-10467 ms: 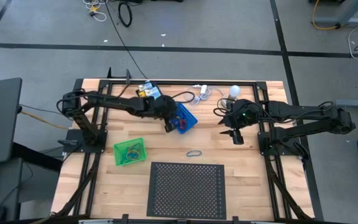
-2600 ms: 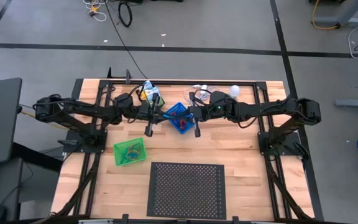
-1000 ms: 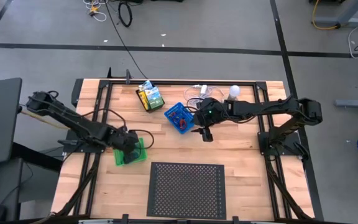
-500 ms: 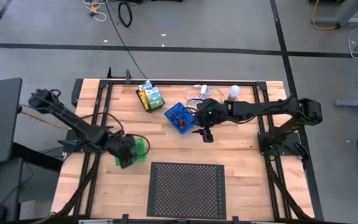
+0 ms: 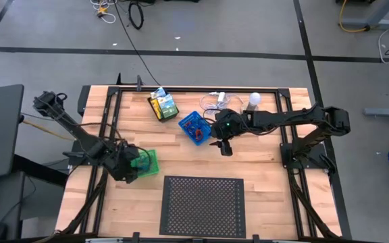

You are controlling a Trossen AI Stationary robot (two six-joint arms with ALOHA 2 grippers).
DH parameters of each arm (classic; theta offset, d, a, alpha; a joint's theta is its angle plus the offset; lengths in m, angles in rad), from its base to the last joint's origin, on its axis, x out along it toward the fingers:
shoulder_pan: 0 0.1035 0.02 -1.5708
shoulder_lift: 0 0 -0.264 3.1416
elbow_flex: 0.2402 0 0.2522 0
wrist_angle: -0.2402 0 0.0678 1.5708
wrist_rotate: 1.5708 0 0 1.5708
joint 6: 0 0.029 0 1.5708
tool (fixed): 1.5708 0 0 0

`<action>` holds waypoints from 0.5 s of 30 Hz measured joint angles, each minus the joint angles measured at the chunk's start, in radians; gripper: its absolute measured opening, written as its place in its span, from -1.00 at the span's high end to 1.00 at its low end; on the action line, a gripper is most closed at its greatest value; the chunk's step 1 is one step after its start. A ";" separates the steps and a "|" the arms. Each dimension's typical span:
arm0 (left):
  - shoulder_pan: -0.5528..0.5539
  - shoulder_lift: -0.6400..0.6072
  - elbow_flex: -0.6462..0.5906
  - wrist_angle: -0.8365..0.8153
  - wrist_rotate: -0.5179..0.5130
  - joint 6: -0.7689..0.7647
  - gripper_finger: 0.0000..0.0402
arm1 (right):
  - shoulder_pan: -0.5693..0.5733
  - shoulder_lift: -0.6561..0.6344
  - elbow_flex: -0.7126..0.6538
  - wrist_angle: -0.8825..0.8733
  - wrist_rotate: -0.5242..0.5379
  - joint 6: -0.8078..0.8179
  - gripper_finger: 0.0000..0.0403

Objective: Pick & Place Office Desk Supplies
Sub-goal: Put the blue rubber band into the green bin, then put the green bin on the shelf

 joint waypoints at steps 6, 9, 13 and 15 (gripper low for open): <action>-0.038 -0.008 0.022 -0.158 -0.023 -0.110 -0.48 | 0.023 0.000 -0.011 -0.008 0.001 0.000 -0.02; -0.024 -0.008 0.034 -0.267 -0.050 -0.179 -0.48 | 0.025 0.000 -0.011 -0.008 0.009 0.000 -0.02; 0.032 -0.008 0.036 -0.284 -0.045 -0.170 -0.48 | 0.023 0.000 -0.011 -0.008 0.022 -0.001 -0.02; 0.058 -0.008 0.036 -0.268 -0.030 -0.125 -0.48 | 0.024 0.000 -0.011 -0.008 0.022 -0.003 -0.02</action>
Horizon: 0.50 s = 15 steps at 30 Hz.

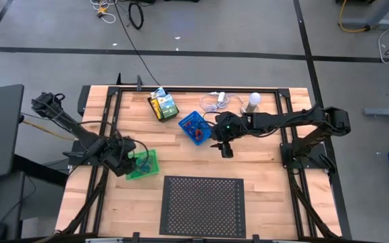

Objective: Pick & Place Office Desk Supplies
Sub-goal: Put the green bin on the shelf

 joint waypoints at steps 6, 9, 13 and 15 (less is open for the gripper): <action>0.087 0.019 0.000 0.023 0.088 0.162 -0.48 | 0.000 0.000 0.000 0.000 -0.001 -0.010 -0.02; 0.133 0.036 0.000 0.081 0.123 0.264 -0.48 | 0.000 0.000 0.000 0.000 -0.001 -0.015 -0.02; 0.201 0.058 0.000 0.091 0.136 0.339 -0.48 | 0.000 0.000 0.000 0.000 -0.001 -0.024 -0.02; 0.235 0.068 -0.004 0.095 0.160 0.368 -0.48 | 0.000 0.000 0.000 0.000 -0.001 -0.026 -0.02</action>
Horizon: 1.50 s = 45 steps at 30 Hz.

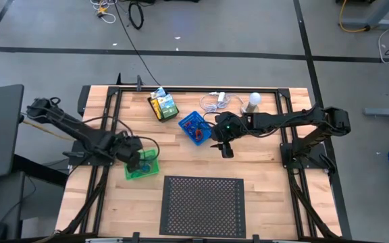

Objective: Pick & Place Office Desk Supplies
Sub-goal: Put the green bin on the shelf

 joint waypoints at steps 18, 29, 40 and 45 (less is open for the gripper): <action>0.158 -0.006 -0.016 0.236 -0.034 0.193 -0.48 | -0.110 0.000 0.000 0.010 -0.007 -0.081 -0.02; 0.266 -0.006 -0.016 0.215 0.031 0.213 -0.48 | -0.207 0.000 0.000 0.012 -0.071 -0.128 -0.02; 0.310 -0.002 -0.038 0.199 0.176 0.232 -0.48 | -0.244 0.000 0.000 0.038 -0.103 -0.140 -0.02; 0.306 0.008 -0.038 0.199 0.264 0.204 -0.47 | -0.243 0.000 0.000 0.021 -0.103 -0.133 -0.02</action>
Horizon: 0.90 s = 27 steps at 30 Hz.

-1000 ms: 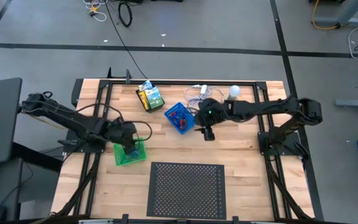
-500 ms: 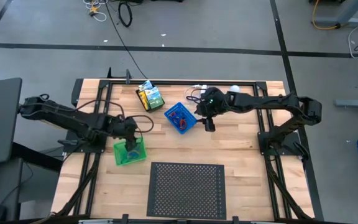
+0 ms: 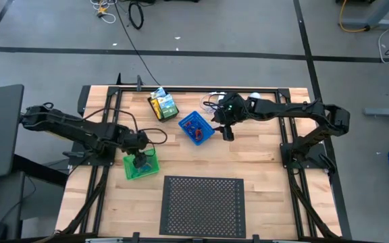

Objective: Pick & Place Office Desk Supplies
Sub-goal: Put the green bin on the shelf

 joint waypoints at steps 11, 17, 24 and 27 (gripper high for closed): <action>0.000 0.148 0.000 0.043 0.100 0.016 0.32 | 0.005 0.000 0.000 -0.045 0.000 0.000 -0.02; 0.000 0.196 0.000 0.129 0.085 0.051 0.95 | 0.025 0.000 0.000 -0.045 0.000 -0.016 -0.02; -0.015 0.146 0.042 0.192 0.083 0.042 0.98 | 0.016 0.000 0.000 0.003 -0.110 -0.023 -0.02; -0.026 0.114 0.065 0.176 0.092 0.022 0.98 | 0.016 0.000 0.000 0.037 -0.125 -0.023 -0.02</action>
